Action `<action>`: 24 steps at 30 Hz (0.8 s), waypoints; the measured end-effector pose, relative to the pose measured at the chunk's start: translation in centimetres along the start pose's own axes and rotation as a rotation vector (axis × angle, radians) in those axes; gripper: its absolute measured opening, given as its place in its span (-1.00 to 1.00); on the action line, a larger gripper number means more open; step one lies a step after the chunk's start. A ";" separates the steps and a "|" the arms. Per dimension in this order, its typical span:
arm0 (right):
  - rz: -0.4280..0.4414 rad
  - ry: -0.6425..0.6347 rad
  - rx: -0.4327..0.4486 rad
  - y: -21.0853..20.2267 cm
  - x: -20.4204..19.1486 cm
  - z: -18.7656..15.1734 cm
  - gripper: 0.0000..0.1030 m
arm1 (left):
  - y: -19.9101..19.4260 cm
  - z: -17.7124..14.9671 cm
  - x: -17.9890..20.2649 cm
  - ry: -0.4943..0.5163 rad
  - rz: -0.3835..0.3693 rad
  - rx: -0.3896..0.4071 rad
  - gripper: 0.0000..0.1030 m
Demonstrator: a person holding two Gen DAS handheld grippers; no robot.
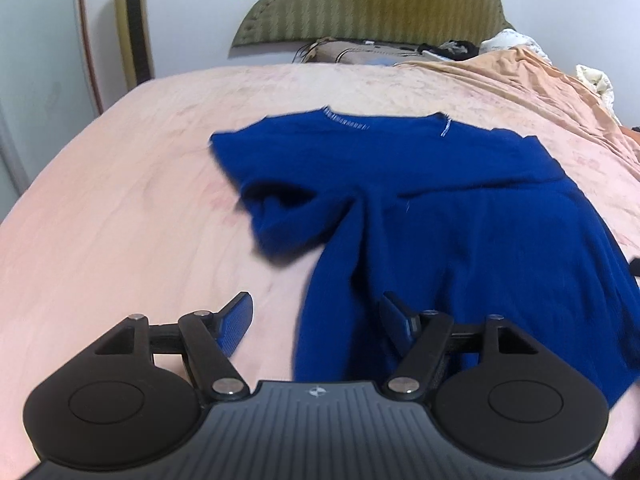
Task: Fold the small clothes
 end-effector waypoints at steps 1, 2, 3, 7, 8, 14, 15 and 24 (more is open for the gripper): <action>-0.007 -0.017 -0.005 -0.4 -0.3 -0.5 0.34 | -0.2 -0.4 -0.2 -0.010 0.003 -0.012 0.36; -0.002 -0.012 -0.018 -0.7 -0.4 -1.1 0.34 | -0.5 -0.9 -0.5 -0.022 0.003 -0.024 0.36; 0.011 0.008 -0.034 -0.9 -0.3 -1.4 0.34 | -0.7 -1.4 -0.8 -0.033 -0.003 -0.029 0.36; 0.094 0.144 -0.089 -1.0 0.5 -2.5 0.34 | -1.8 -2.7 -1.5 -0.085 -0.053 -0.050 0.36; 0.104 0.167 -0.097 -0.9 0.6 -2.7 0.34 | -2.2 -3.1 -1.7 -0.095 -0.067 -0.051 0.36; 0.096 0.196 -0.105 -1.2 0.4 -3.5 0.32 | -3.0 -4.2 -1.0 -0.115 -0.126 -0.063 0.36; 0.090 0.197 -0.103 -1.3 0.4 -3.5 0.32 | -3.1 -4.4 -0.6 -0.107 -0.131 -0.063 0.36; 0.073 0.198 -0.101 -1.8 -0.4 -4.1 0.29 | -3.2 -4.6 1.9 -0.039 -0.110 -0.060 0.36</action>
Point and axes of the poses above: each gripper's, at about its wrist camera, not at the fingertips, and y roughly the way its jaws point, x to its right, z to its top, the point moved 1 cm from there along y, roughly the way its jaws point, and after that the axes turned 7 degrees about y, right-handed, at the moved point
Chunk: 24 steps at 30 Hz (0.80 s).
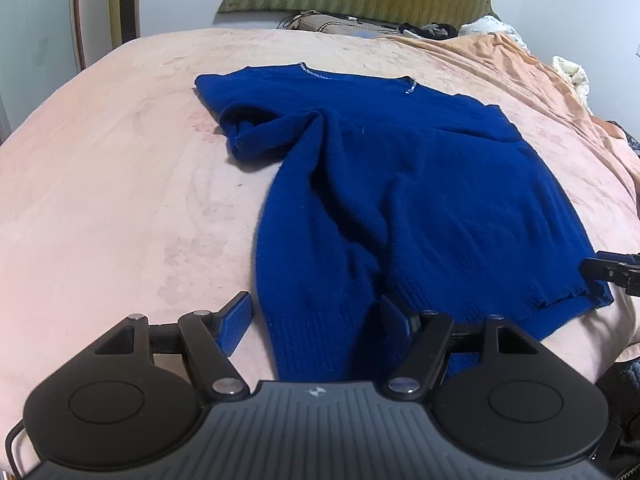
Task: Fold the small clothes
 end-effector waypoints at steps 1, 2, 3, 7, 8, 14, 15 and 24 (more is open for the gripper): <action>0.006 0.000 -0.002 0.0 -0.1 -0.1 0.26 | 0.0 0.0 0.2 0.003 0.001 0.002 0.36; 0.014 -0.001 -0.005 0.0 -0.3 -0.2 0.24 | 0.0 -0.1 0.3 0.007 0.001 0.004 0.34; 0.022 -0.003 -0.006 0.0 -0.5 -0.3 0.15 | 0.0 -0.2 0.5 0.011 0.002 0.006 0.34; 0.025 -0.026 0.002 0.2 -1.4 -0.5 -0.29 | 0.1 0.0 1.2 0.022 -0.027 0.013 0.17; 0.030 -0.026 0.003 0.3 -1.6 -0.5 -0.38 | 0.1 0.0 1.5 0.034 -0.031 0.015 -0.03; 0.077 -0.014 0.029 -0.3 -1.9 0.1 -0.75 | 0.4 0.4 1.6 -0.001 -0.098 0.021 -0.75; 0.096 -0.006 0.039 -0.7 -1.8 0.3 -0.76 | 0.2 0.4 1.6 0.001 -0.099 0.025 -0.76; 0.210 0.066 0.113 -5.4 0.0 2.7 -0.76 | -4.5 1.5 0.0 -0.035 -0.119 0.152 -0.76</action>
Point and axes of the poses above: each gripper's, at about its wrist camera, not at the fingertips, and y roughly the way its jaws point, x to its right, z to its top, the point moved 1 cm from there along y, roughly the way its jaws point, and after that the axes turned 7 degrees about y, right-handed, at the moved point
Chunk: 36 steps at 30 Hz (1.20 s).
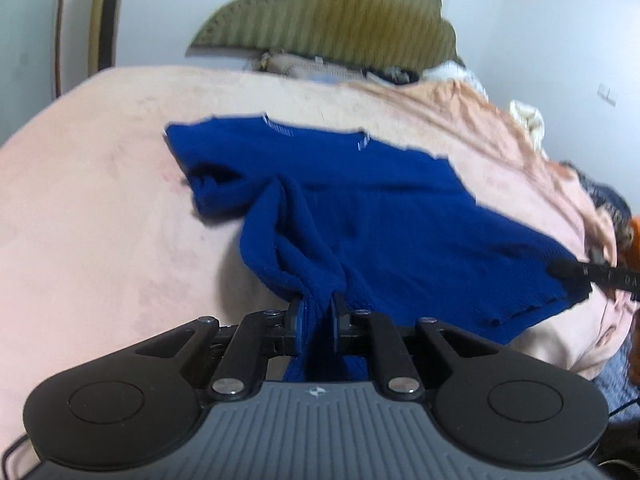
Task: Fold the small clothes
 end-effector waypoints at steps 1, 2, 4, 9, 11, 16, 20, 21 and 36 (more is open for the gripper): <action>0.019 0.002 0.004 -0.5 -0.1 0.2 -0.76 | -0.6 0.1 -0.1 -0.003 -0.002 0.012 -0.76; 0.036 0.004 0.008 -0.9 -0.3 0.3 -0.76 | -1.2 0.2 -0.3 -0.009 -0.012 0.026 -0.76; 0.074 -0.002 0.016 -2.0 -0.6 0.7 -0.76 | -2.6 0.5 -0.5 -0.019 -0.049 0.054 -0.76; 0.164 -0.036 0.046 -5.4 -1.4 1.6 -0.76 | -6.3 0.8 -0.7 -0.022 -0.141 0.134 -0.76; 0.197 -0.040 0.055 -6.7 -1.3 1.9 -0.76 | -7.5 0.9 -0.6 -0.004 -0.177 0.155 -0.76; 0.212 -0.003 0.048 -7.3 -0.2 2.3 -0.76 | -6.5 0.8 -0.1 0.052 -0.171 0.095 -0.76; 0.196 0.031 0.034 -5.6 -0.1 2.6 -0.76 | -4.4 1.5 -0.7 -0.005 -0.147 0.056 -0.76; 0.196 0.038 0.036 -5.2 0.0 2.8 -0.76 | -4.0 1.9 -0.8 -0.011 -0.140 0.057 -0.76; -0.005 0.083 0.139 3.7 -0.4 7.6 -0.76 | 3.5 9.1 -1.0 0.053 0.064 0.056 -0.75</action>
Point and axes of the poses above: each gripper's, at about its wrist camera, not at the fingertips, and y roughly the way its jaws point, x to its right, z to its top, the point moved 1 cm from there along y, roughly the way its jaws point, and after that the axes turned 7 degrees about y, right-handed, at the moved point
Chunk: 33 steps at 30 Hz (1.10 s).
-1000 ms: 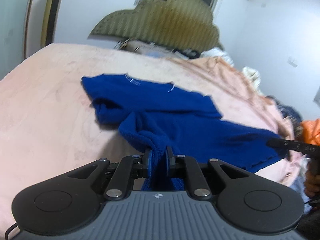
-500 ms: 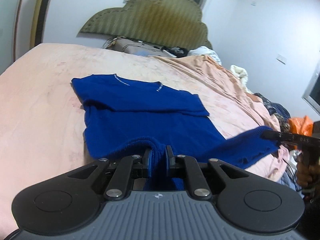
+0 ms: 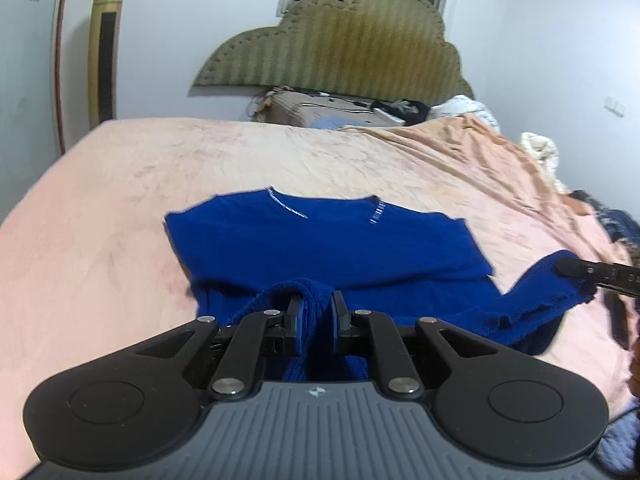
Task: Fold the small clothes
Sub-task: 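Lift the held hem with both grippers and fold it toward the collar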
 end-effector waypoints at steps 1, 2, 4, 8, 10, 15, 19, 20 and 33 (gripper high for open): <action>-0.010 -0.004 0.002 0.7 0.0 0.1 -0.76 | 0.7 0.3 0.1 0.010 0.015 -0.002 -0.75; -0.024 -0.006 0.001 1.5 0.0 0.1 -0.76 | 1.5 0.6 0.0 0.015 0.028 -0.007 -0.76; -0.031 0.006 -0.003 2.8 0.3 0.3 -0.76 | 2.9 0.9 -0.1 0.016 0.050 -0.026 -0.76; -0.042 0.051 -0.020 5.2 1.1 0.5 -0.76 | 5.7 1.1 -0.4 0.002 0.068 -0.071 -0.75; -0.048 0.071 -0.031 6.2 1.5 0.5 -0.76 | 6.5 1.1 -0.3 0.011 0.082 -0.085 -0.75; -0.045 0.096 -0.045 7.6 1.8 0.6 -0.76 | 8.0 1.4 0.0 0.036 0.111 -0.108 -0.75; -0.037 0.102 -0.047 8.0 2.0 1.0 -0.76 | 8.5 1.9 0.1 0.041 0.122 -0.114 -0.75; -0.037 0.104 -0.048 8.1 2.1 1.0 -0.76 | 8.6 1.9 0.2 0.040 0.124 -0.115 -0.75; -0.034 0.137 -0.041 8.5 3.2 1.9 -0.76 | 9.3 3.4 0.5 0.067 0.151 -0.119 -0.75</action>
Point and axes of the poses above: each gripper's, at about its wrist camera, not at the fingertips, and y roughly the way its jaws point, x to its right, z to its top, the point moved 1 cm from there along y, roughly the way its jaws point, and after that the axes turned 7 degrees about y, right-handed, at the moved point
